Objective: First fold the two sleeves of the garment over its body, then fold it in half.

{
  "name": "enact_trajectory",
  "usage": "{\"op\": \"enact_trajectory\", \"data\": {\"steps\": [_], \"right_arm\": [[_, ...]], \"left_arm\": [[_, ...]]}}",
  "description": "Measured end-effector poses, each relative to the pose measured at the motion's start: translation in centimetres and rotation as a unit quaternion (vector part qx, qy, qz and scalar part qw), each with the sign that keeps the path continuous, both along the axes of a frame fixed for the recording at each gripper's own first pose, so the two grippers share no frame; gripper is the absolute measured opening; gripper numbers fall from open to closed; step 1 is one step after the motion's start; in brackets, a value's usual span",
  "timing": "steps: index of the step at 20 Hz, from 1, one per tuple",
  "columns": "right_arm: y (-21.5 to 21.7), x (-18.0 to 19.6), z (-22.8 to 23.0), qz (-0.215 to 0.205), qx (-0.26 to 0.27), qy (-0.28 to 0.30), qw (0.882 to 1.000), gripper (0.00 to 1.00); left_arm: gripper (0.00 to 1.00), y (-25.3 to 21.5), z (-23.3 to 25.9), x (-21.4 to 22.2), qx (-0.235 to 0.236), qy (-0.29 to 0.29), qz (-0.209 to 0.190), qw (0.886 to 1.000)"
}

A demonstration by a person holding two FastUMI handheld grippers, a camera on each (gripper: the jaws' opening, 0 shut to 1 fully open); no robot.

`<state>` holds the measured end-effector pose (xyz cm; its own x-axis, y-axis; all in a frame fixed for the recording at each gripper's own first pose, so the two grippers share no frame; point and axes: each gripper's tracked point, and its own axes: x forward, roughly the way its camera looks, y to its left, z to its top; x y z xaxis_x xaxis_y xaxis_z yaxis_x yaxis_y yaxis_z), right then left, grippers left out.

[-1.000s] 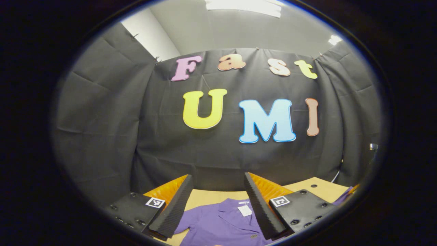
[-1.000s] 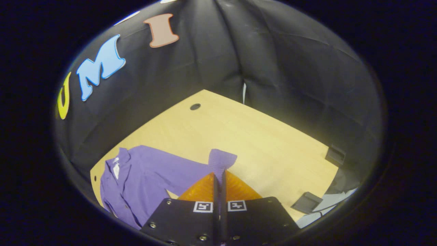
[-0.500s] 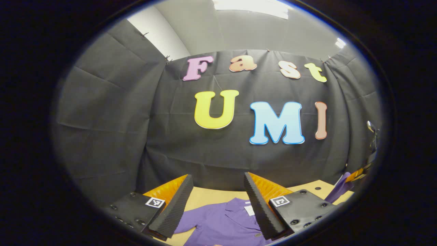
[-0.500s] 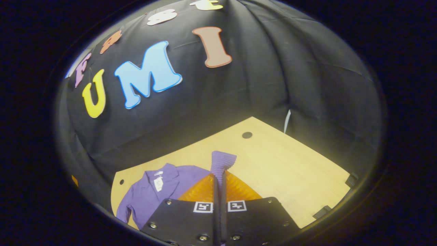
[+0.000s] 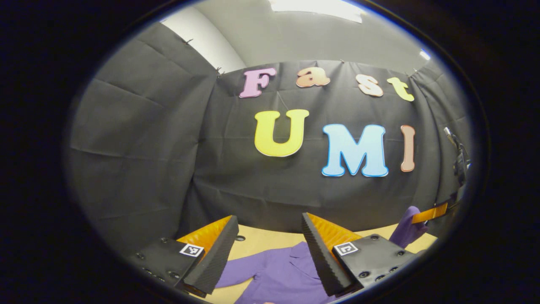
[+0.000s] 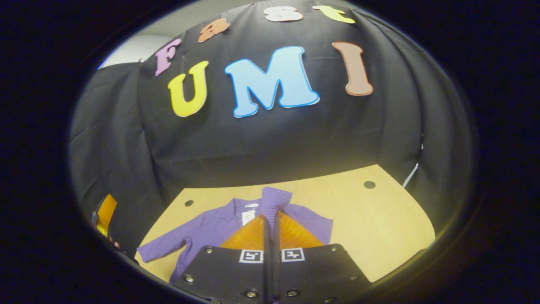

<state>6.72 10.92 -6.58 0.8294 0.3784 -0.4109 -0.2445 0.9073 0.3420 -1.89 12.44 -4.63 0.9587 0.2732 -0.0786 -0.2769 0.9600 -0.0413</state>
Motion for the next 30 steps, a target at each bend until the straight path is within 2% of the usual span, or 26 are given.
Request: {"op": "enact_trajectory", "data": {"steps": [5,7,8,9,10,17,22,30], "right_arm": [[4.9,-2.5,-0.7,0.072,-0.015,0.001,0.997,0.01],[6.9,-3.5,-1.5,0.1,-0.028,0.003,0.995,0.05],[7.9,-4.0,-2.0,0.115,-0.035,0.003,0.993,0.01],[8.8,-4.6,-2.7,0.13,-0.045,0.004,0.99,0.05],[9.8,-5.3,-3.3,0.144,-0.056,0.006,0.988,0.01],[14.6,-9.7,-8.7,0.221,-0.098,0.043,0.969,0.01],[16.6,-11.9,-12.4,0.246,-0.102,0.082,0.961,0.02],[17.3,-12.6,-14.2,0.246,-0.103,0.101,0.958,0.03]], "left_arm": [[0.94,0.5,-0.2,0.0,0.003,-0.001,0.014,1.0],[0.94,0.7,-0.3,-0.1,0.002,-0.002,0.016,1.0],[0.94,0.7,-0.4,-0.1,0.001,-0.001,0.017,1.0],[0.94,0.8,-0.5,-0.2,0.002,0.0,0.019,1.0],[0.94,0.9,-0.7,-0.1,0.002,0.0,0.02,1.0],[0.94,1.8,-1.8,-0.6,0.012,0.012,0.03,0.999],[0.94,2.8,-3.0,-1.9,0.007,0.022,0.038,0.999],[0.94,3.5,-3.9,-2.6,-0.002,0.032,0.043,0.999]]}}
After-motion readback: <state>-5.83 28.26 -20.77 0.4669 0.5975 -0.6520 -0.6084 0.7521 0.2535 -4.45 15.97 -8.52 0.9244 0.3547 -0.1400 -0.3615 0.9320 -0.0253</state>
